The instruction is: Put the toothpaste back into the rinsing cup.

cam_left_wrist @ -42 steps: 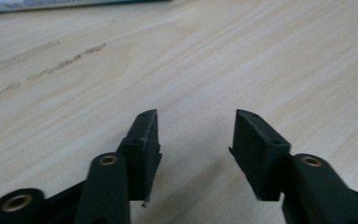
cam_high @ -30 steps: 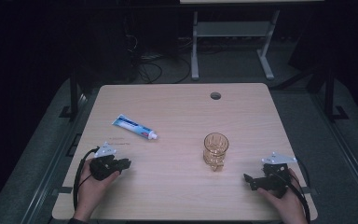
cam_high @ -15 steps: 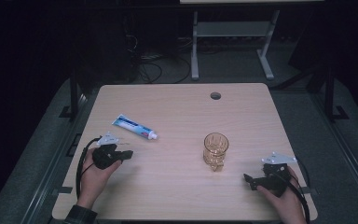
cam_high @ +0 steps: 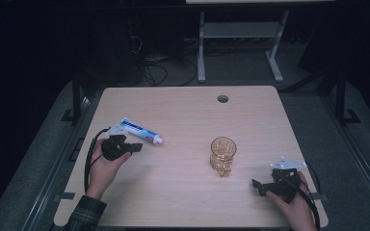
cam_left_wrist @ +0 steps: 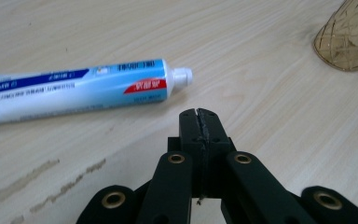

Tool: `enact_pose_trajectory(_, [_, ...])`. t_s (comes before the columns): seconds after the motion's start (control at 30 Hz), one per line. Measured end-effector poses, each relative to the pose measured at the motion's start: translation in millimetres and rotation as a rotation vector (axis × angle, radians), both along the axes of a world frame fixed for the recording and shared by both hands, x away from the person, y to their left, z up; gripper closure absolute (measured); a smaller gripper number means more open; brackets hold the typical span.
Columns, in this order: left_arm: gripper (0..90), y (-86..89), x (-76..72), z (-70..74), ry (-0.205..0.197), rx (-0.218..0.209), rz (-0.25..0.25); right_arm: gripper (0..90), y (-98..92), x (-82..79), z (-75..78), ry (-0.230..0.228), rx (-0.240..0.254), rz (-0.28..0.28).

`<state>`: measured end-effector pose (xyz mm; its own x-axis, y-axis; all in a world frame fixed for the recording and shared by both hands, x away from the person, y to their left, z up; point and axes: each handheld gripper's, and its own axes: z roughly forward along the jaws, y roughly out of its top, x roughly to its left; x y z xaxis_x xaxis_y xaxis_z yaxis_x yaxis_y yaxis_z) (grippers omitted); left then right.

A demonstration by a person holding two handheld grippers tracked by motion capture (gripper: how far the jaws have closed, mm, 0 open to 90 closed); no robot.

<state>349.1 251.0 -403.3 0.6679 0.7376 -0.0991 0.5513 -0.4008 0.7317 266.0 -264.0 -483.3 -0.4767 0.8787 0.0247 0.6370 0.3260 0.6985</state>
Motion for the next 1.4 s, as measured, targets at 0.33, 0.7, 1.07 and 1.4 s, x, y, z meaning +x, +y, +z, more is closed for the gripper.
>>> enact_pose_trajectory(0.33, [90.0,-14.4,25.2,7.3,-0.024,0.004,-0.015,0.0,0.0,0.0,0.0,0.0,0.0,0.0])
enact_pose_trajectory(0.7, [90.0,-28.2,45.5,8.8,-0.03,0.021,-0.029,0.0,0.0,-0.2,0.0,-0.001,0.0,0.0])
enact_pose_trajectory(1.07, [90.0,-32.2,67.1,-4.7,-0.015,-0.002,0.012,0.0,0.2,-0.5,-0.1,-0.002,0.0,0.002])
enact_pose_trajectory(1.4, [90.0,-33.2,85.7,-27.2,0.01,-0.021,0.047,0.0,0.5,-0.8,0.0,-0.001,0.0,0.006])
